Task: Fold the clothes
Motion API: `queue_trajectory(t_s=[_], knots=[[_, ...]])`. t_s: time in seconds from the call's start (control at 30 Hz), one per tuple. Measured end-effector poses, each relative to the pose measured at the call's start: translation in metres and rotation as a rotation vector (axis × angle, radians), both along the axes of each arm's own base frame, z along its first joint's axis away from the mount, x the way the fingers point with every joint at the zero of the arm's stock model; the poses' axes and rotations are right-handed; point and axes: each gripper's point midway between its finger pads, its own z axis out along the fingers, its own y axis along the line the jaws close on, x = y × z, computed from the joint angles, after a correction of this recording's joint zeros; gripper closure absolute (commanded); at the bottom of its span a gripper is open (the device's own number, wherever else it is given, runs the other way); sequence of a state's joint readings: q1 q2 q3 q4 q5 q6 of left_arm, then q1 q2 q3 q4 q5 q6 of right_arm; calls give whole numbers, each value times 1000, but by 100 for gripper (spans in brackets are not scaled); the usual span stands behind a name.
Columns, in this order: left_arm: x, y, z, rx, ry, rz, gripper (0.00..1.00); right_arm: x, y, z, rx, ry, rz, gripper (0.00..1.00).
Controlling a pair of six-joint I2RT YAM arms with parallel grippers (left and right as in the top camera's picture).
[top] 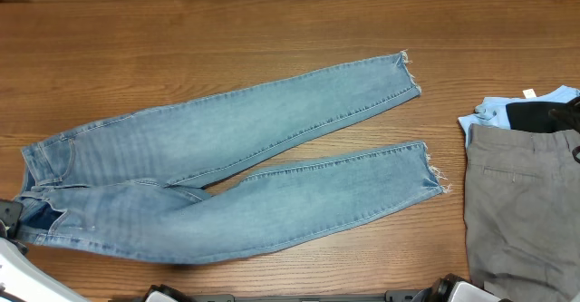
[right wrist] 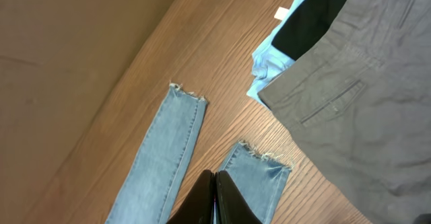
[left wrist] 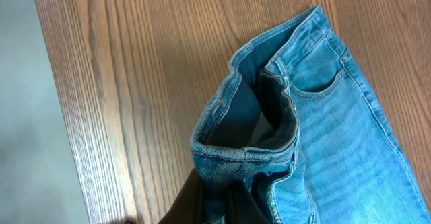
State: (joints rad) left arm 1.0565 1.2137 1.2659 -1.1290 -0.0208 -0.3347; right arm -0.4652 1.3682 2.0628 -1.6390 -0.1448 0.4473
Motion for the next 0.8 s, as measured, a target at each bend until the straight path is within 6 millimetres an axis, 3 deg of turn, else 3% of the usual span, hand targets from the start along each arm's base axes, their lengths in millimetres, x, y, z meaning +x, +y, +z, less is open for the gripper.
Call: queue_trajectory(t_s=[0.1,0.13,0.17,0.23,0.5,0.8], knots=[[0,2,-3,-6,10,4,96,0,3,-8,32,33,5,66],[-1,3,-4,-8,15,5,96,0,4,-13,46,56,8,48],[-1,3,-5,-10,20,7,96,1,5,-17,56,75,20,37],[-1,4,-6,-12,26,9,96,8,8,-29,78,108,56,24],[-2,5,-6,-11,28,11,96,25,22,-118,205,325,161,19],[-1,5,-5,-8,24,13,96,-8,37,-210,297,544,216,15]])
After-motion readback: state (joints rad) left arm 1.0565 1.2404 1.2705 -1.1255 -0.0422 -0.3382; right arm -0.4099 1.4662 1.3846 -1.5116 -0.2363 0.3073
